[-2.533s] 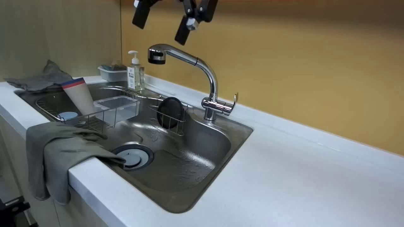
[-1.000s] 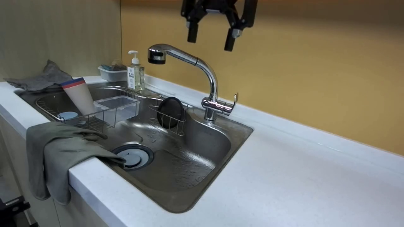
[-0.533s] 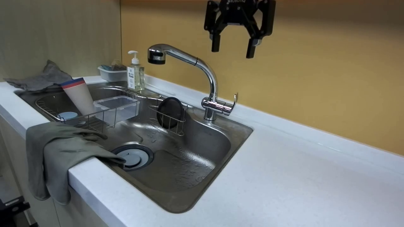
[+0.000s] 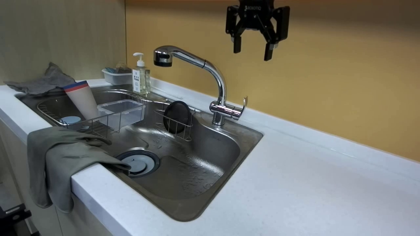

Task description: Open the tap

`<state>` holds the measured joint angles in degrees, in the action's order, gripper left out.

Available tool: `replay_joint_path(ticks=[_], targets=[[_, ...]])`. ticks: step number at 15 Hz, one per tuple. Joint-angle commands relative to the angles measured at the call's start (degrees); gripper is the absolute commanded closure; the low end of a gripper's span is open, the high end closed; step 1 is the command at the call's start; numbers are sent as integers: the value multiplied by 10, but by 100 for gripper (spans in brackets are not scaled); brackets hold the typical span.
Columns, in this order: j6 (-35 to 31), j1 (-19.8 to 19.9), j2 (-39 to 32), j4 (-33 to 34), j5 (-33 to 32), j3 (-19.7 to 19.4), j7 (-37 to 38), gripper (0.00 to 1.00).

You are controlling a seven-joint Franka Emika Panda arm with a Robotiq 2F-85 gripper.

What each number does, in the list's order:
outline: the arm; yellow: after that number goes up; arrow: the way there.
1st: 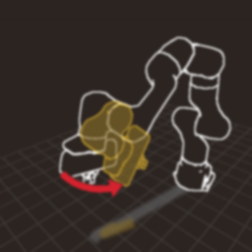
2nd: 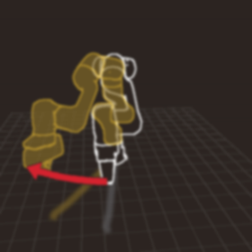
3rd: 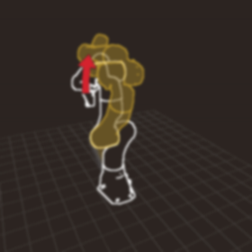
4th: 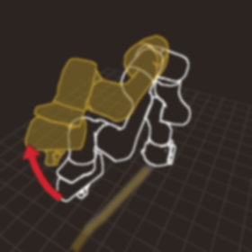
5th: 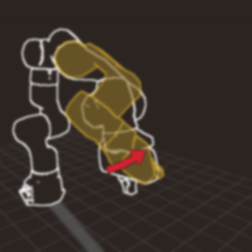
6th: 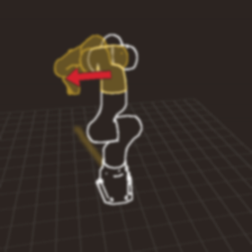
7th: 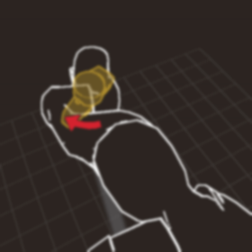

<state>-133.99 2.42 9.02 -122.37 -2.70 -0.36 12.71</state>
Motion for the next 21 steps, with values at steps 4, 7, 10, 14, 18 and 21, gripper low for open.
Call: replay_joint_path(ticks=[4,7,10,14,18,21], targets=[[-119,-1,-127,63,-92,3,122,0],[-150,-18,-177,92,-120,-8,154,0],[-153,-38,-219,122,-112,-15,154,0],[-148,-60,-257,150,-101,-26,150,0],[-142,-70,-281,165,-85,-36,142,0],[-140,-70,-295,174,-72,-42,139,0]])
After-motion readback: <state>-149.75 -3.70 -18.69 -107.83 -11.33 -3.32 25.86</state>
